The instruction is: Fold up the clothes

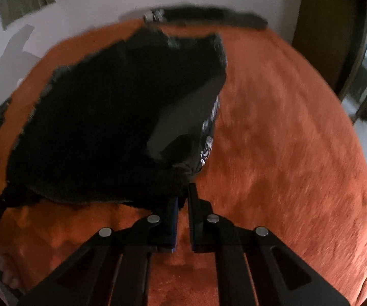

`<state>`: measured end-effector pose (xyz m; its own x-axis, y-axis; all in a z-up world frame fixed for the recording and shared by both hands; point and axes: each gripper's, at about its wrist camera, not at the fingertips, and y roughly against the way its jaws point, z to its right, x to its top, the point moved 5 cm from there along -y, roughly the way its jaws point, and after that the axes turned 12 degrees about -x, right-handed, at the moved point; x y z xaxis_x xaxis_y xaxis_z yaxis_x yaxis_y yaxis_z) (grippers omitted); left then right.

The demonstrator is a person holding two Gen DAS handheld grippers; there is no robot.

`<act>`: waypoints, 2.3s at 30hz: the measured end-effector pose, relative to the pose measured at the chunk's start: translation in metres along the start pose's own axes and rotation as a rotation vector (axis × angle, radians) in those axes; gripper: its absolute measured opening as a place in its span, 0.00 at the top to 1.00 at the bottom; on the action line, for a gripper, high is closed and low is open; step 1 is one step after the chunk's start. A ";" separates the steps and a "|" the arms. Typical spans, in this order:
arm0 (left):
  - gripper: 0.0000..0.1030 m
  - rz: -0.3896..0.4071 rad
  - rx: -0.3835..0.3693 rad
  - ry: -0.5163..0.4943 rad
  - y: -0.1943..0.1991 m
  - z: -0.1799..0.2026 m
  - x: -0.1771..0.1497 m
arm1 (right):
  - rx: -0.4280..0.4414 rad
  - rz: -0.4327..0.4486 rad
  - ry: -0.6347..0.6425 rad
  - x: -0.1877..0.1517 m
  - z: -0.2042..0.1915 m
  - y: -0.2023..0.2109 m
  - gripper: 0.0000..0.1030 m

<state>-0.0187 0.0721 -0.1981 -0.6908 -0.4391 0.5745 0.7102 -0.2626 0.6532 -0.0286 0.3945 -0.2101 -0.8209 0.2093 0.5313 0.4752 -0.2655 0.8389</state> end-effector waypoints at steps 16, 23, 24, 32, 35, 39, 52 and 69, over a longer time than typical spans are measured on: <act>0.41 0.056 -0.129 0.083 0.016 -0.024 0.024 | 0.132 -0.174 -0.016 -0.025 0.016 -0.005 0.57; 0.36 0.153 -0.145 0.178 0.042 -0.055 0.046 | 0.136 -0.208 -0.024 -0.030 0.031 0.011 0.57; 0.36 0.150 -0.143 0.191 0.042 -0.058 0.046 | 0.123 -0.208 -0.024 -0.030 0.033 0.010 0.57; 0.36 0.000 -0.047 0.166 0.030 -0.063 0.032 | 0.070 -0.244 -0.113 -0.028 0.053 0.004 0.57; 0.36 -0.014 -0.061 0.133 0.035 -0.062 0.034 | 0.072 -0.233 -0.111 -0.025 0.048 0.007 0.57; 0.34 -0.069 0.007 0.086 0.036 -0.071 0.028 | 0.084 -0.219 -0.093 -0.023 0.041 0.014 0.57; 0.33 -0.036 -0.339 0.168 0.040 -0.049 0.075 | 0.310 -0.284 -0.300 -0.035 0.035 0.009 0.47; 0.33 -0.121 -0.426 0.258 0.001 -0.051 0.051 | 0.315 -0.268 -0.236 -0.029 -0.004 0.022 0.46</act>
<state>-0.0457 0.0053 -0.1934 -0.7534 -0.5677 0.3319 0.6570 -0.6276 0.4177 0.0047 0.3789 -0.2077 -0.8508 0.4491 0.2730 0.3592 0.1177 0.9258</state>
